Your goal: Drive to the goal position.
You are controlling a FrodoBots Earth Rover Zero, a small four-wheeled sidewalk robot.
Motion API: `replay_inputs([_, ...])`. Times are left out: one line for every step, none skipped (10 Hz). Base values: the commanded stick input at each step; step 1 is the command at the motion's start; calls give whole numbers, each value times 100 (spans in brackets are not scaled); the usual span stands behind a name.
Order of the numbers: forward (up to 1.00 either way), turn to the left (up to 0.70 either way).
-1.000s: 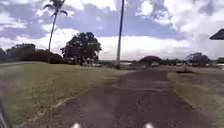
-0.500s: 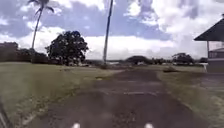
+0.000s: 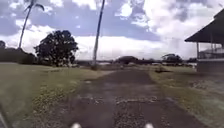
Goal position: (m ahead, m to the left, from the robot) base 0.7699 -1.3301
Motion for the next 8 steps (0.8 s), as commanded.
replay_inputs([70,0])
replay_inputs([70,0])
replay_inputs([70,0])
replay_inputs([70,0])
replay_inputs([70,0])
replay_inputs([70,0])
replay_inputs([70,0])
replay_inputs([70,0])
